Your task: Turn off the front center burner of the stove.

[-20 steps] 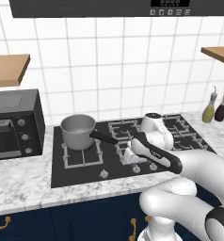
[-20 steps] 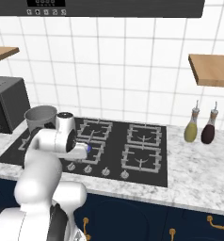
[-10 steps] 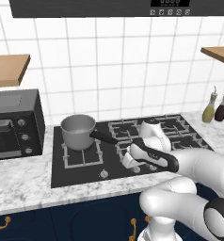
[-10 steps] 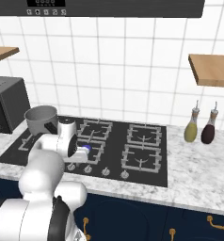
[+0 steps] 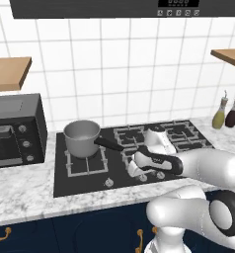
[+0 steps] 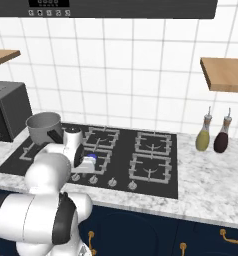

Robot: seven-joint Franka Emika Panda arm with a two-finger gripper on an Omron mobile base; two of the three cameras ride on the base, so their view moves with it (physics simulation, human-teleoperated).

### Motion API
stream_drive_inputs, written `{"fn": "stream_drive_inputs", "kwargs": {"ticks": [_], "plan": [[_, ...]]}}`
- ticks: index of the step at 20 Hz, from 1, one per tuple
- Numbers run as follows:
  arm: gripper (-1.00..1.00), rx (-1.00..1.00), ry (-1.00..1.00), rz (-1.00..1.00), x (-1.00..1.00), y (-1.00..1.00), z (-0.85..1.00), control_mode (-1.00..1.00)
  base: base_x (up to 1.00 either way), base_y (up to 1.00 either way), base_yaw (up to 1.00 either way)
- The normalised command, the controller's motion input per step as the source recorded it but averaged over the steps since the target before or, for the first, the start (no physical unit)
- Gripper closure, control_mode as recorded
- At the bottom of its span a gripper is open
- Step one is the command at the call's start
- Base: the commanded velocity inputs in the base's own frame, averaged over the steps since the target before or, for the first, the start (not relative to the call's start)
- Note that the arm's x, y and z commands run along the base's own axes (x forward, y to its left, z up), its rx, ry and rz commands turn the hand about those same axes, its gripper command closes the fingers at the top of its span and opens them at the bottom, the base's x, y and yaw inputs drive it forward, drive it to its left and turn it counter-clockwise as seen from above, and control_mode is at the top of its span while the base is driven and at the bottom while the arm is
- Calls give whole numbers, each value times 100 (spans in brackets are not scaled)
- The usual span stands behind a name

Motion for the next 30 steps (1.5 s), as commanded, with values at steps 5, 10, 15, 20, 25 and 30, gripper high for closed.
{"fn": "stream_drive_inputs", "kwargs": {"ticks": [5,10,15,20,25,30], "plan": [[-100,0,0,0,3,0,-16,-100,0,0,0],[-100,0,0,0,0,1,-7,-100,0,0,0],[-100,0,0,-1,0,0,-8,-100,0,0,0],[-100,0,1,-4,0,1,-8,-100,0,0,0],[-100,0,2,-7,0,6,-6,-100,0,0,0],[-100,0,2,-7,0,7,-6,-100,0,0,0]]}}
